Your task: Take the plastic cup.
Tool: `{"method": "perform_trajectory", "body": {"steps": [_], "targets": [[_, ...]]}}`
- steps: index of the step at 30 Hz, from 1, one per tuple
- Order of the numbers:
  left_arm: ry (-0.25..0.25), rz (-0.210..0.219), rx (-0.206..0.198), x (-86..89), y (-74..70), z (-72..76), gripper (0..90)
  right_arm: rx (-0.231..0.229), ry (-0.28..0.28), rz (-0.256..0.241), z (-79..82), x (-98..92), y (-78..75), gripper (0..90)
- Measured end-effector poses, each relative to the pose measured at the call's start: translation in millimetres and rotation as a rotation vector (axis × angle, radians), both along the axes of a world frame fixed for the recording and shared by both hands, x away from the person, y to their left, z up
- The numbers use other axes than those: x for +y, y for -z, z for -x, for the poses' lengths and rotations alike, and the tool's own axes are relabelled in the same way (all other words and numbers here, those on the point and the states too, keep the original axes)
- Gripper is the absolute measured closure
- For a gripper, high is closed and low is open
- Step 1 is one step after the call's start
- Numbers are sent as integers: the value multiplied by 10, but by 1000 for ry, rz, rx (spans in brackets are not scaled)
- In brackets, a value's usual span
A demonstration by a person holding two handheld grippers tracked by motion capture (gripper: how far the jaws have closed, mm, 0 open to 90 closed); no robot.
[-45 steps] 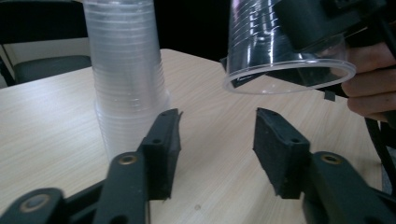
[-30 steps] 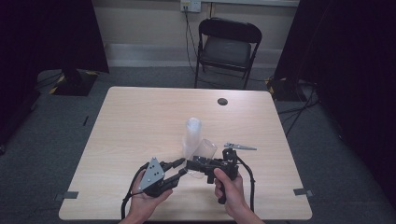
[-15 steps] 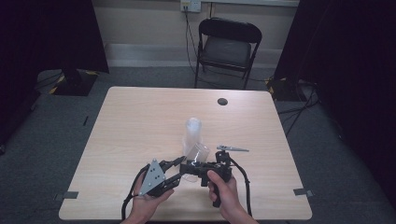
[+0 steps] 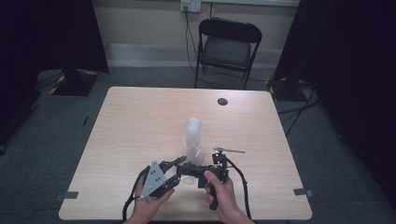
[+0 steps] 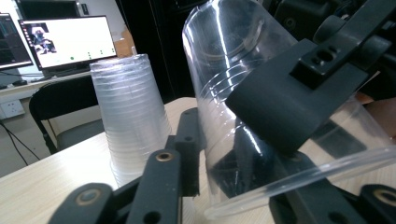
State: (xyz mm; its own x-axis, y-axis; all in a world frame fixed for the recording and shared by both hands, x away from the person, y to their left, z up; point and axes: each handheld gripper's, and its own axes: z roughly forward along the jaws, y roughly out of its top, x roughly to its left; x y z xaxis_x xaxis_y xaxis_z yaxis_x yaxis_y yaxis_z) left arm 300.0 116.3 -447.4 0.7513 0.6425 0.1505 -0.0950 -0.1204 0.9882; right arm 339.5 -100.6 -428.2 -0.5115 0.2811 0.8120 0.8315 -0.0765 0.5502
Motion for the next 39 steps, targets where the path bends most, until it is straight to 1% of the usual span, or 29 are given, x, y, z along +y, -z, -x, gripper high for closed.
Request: {"method": "perform_trajectory", "body": {"steps": [1,3,4,5,6,7,8,9,10,11,13,15,16,18,19,20,21,24,25,26,27,29,30,31,32,34,37,39], "targets": [[18,-1,8,4,0,-11,793,-2,0,3,-3,1,-9,324],[30,2,19,2,5,-18,822,-16,-2,12,-3,10,-7,299],[30,2,19,2,5,-18,830,-16,-2,12,-3,10,-7,299],[25,-2,22,3,6,-19,830,-18,-4,23,5,19,-10,294],[24,1,28,5,6,-19,835,-27,-5,28,11,26,-7,284],[27,12,44,18,6,-28,848,-34,0,20,13,29,-4,277],[27,12,44,18,6,-28,854,-34,0,20,13,29,-4,277],[30,21,54,27,4,-38,857,-62,14,22,9,19,-14,258],[30,21,54,27,4,-38,864,-62,14,22,9,19,-14,258],[29,23,60,39,1,-48,867,-78,26,28,7,2,-25,241],[30,25,69,43,2,-52,868,-81,27,26,6,-6,-26,235],[39,32,87,51,2,-62,873,-100,37,36,1,-26,-30,219],[41,39,103,60,-2,-66,874,-107,39,37,0,-31,-32,214],[48,41,110,64,-2,-70,875,-114,39,42,-1,-34,-35,209],[47,44,123,76,0,-75,876,-133,44,48,-1,-44,-42,206],[47,44,123,76,0,-75,876,-133,44,48,-1,-44,-42,206],[53,45,128,80,1,-79,875,-144,46,54,-4,-61,-51,202],[49,51,140,99,2,-92,873,-155,52,59,-3,-82,-62,197],[50,57,150,116,5,-104,873,-165,55,63,-1,-103,-71,195],[50,57,150,116,5,-104,873,-165,55,63,-1,-103,-71,195],[47,54,152,132,7,-112,874,-181,58,72,3,-119,-78,190],[42,55,159,164,10,-128,874,-188,60,82,5,-128,-82,189],[40,65,168,178,10,-135,874,-198,63,86,5,-136,-84,186],[40,63,172,195,8,-140,874,-206,65,87,3,-152,-88,186],[44,70,180,209,6,-143,874,-206,65,87,3,-152,-88,186],[52,66,199,233,1,-149,875,-211,64,90,-3,-167,-89,186],[46,43,216,255,-3,-154,876,-220,68,100,-6,-201,-87,186],[50,22,249,271,-20,-166,876,-224,70,109,-1,-219,-87,186]]}}
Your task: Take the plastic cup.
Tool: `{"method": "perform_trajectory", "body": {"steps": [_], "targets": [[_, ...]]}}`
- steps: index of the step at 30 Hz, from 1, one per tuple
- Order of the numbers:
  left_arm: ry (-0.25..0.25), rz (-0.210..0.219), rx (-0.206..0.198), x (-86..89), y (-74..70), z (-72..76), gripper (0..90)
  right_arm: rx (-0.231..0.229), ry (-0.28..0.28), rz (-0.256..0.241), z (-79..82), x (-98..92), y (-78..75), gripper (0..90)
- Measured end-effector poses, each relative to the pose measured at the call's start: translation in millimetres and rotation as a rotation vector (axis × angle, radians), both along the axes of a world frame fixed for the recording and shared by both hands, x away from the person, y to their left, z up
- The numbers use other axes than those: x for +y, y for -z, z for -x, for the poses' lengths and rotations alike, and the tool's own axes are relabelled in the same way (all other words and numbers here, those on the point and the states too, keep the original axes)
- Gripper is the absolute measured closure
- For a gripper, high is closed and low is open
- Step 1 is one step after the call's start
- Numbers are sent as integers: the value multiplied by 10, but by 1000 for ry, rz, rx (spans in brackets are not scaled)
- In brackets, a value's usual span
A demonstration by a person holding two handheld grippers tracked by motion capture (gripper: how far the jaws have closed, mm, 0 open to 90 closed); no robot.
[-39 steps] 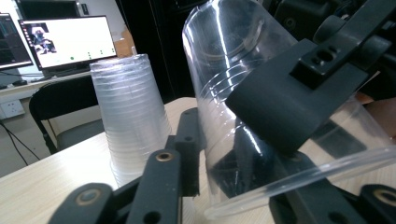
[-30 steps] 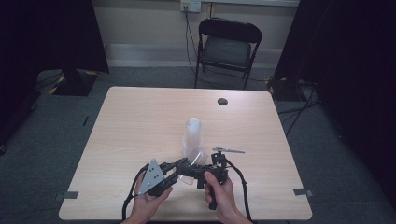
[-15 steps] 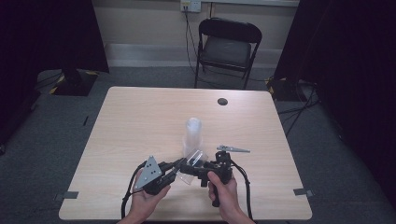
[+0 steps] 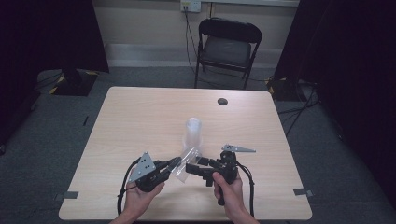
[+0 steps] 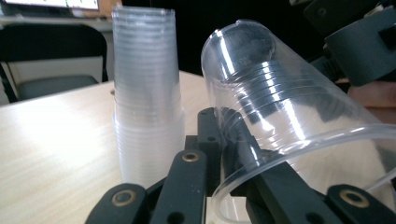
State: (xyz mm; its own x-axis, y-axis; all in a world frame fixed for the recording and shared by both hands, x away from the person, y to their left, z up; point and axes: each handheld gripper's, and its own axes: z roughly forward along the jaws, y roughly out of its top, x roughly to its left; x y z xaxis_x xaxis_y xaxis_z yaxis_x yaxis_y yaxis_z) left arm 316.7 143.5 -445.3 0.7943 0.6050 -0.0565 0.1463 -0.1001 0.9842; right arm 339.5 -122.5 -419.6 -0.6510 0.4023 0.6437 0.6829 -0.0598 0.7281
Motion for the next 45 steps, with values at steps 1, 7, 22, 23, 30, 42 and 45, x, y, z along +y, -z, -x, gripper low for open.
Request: {"method": "perform_trajectory", "body": {"steps": [1,7,22,23,30,42,45], "targets": [[0,0,0,0,0,0,876,0,0,0,0,0,0,186],[12,-37,54,27,-42,7,879,-37,13,44,8,-70,10,207],[61,-93,181,34,-94,-25,887,-199,25,235,112,-275,27,249],[72,-100,206,27,-92,-27,887,-199,25,235,112,-275,27,249],[100,-196,290,-36,-59,-48,893,-282,14,350,145,-265,38,236],[151,-261,488,-87,-10,-119,895,-393,-104,486,217,-145,46,179],[160,-274,489,-95,-7,-122,896,-415,-119,503,228,-127,51,178]]}}
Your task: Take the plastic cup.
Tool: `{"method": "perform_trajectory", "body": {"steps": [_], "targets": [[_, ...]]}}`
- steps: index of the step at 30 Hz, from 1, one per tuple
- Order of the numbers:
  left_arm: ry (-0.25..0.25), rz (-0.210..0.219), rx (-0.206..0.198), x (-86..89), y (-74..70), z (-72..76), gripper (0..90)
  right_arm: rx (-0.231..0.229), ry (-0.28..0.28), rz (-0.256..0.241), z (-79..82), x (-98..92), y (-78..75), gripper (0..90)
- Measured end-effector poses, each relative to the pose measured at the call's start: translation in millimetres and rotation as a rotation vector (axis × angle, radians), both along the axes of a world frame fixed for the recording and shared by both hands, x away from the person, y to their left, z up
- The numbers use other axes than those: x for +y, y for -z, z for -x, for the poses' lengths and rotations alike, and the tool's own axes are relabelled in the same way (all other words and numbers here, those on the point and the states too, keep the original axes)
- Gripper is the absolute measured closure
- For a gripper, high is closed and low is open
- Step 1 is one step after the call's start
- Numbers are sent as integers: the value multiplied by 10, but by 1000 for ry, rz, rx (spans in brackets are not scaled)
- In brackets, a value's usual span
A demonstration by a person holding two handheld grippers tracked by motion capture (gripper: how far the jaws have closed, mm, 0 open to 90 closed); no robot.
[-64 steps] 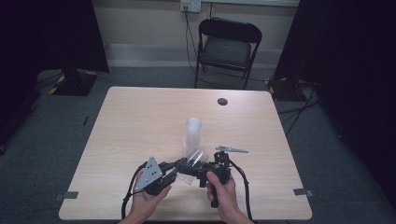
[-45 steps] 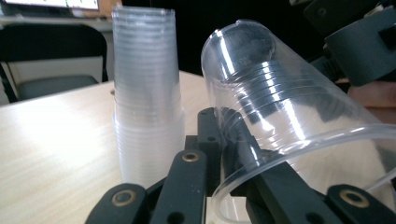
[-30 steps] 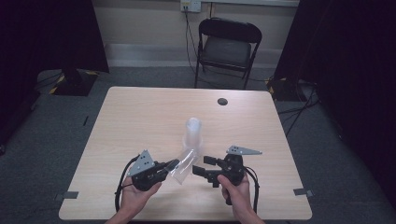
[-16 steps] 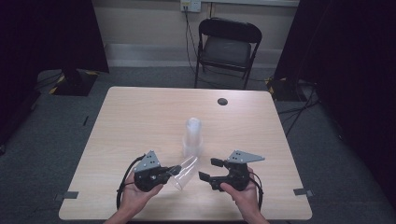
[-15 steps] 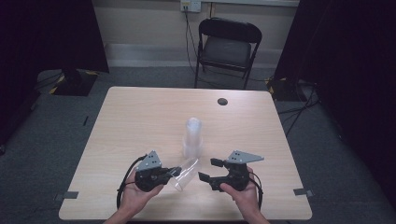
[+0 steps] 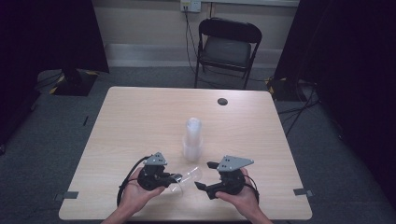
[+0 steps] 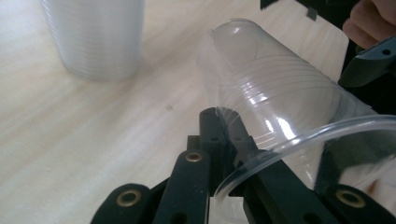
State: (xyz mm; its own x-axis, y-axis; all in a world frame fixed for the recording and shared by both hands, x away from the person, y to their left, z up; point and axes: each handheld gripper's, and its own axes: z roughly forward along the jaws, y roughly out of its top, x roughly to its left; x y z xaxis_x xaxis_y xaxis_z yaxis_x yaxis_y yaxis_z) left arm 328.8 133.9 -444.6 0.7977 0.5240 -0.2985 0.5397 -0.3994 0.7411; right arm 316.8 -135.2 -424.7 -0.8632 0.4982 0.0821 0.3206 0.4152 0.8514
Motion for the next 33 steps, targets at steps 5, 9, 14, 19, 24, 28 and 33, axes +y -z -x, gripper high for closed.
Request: {"method": "perform_trajectory", "body": {"steps": [5,9,14,19,24,28,33], "targets": [[17,-20,8,-41,-27,-20,895,-39,-74,66,22,52,7,194],[27,-23,24,-45,-25,-37,896,-84,-101,100,51,81,-5,200],[81,-36,85,-62,-28,-65,896,-155,-154,147,99,129,-34,221],[105,-51,127,-105,-50,-87,897,-192,-221,230,147,223,-8,221],[100,-82,160,-154,-69,-134,896,-211,-247,266,159,295,27,191],[125,-69,214,-193,-84,-187,894,-255,-267,322,188,349,62,177],[148,-70,252,-294,-119,-237,894,-296,-286,376,199,419,100,179]]}}
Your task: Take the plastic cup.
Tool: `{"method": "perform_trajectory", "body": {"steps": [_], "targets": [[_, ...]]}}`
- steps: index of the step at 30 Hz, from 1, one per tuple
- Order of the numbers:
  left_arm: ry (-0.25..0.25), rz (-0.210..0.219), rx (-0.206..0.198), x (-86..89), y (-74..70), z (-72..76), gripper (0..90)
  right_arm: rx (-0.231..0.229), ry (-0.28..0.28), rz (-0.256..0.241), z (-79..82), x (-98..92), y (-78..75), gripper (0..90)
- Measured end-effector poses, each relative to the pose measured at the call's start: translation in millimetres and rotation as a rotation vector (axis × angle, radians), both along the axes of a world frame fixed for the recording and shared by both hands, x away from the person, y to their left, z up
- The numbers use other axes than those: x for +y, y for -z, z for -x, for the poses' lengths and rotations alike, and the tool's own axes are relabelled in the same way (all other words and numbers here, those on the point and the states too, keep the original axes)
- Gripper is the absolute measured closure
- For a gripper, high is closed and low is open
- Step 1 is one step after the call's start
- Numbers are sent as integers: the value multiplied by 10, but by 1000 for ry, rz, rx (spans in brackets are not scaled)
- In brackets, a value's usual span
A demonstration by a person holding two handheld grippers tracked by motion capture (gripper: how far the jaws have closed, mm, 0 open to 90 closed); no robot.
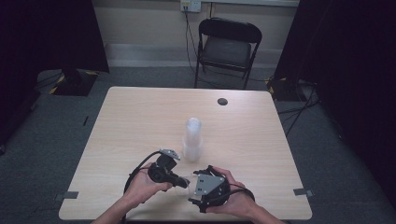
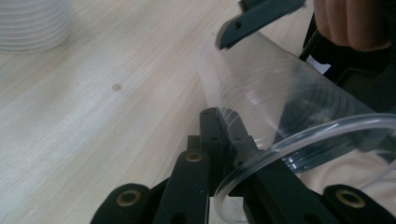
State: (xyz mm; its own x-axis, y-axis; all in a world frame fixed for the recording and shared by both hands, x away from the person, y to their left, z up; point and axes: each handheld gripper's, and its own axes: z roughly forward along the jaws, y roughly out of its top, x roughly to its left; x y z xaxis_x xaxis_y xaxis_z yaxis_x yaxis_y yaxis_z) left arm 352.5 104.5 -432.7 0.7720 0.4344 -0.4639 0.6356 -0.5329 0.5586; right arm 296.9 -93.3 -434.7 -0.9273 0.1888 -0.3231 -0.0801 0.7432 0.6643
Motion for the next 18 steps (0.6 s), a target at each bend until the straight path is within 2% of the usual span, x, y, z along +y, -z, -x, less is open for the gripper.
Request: {"method": "perform_trajectory", "body": {"steps": [2,4,6,10,18], "targets": [[-2,0,2,-15,-3,-5,894,-7,6,4,5,11,7,172],[-5,0,24,-40,5,-24,894,-23,10,2,-1,19,19,191],[-4,-6,28,-50,6,-28,894,-32,9,3,0,25,25,213],[-17,-13,50,-88,19,-43,894,-35,1,2,10,58,32,213],[-29,-38,57,-115,50,-80,894,-73,5,7,34,149,70,221]]}}
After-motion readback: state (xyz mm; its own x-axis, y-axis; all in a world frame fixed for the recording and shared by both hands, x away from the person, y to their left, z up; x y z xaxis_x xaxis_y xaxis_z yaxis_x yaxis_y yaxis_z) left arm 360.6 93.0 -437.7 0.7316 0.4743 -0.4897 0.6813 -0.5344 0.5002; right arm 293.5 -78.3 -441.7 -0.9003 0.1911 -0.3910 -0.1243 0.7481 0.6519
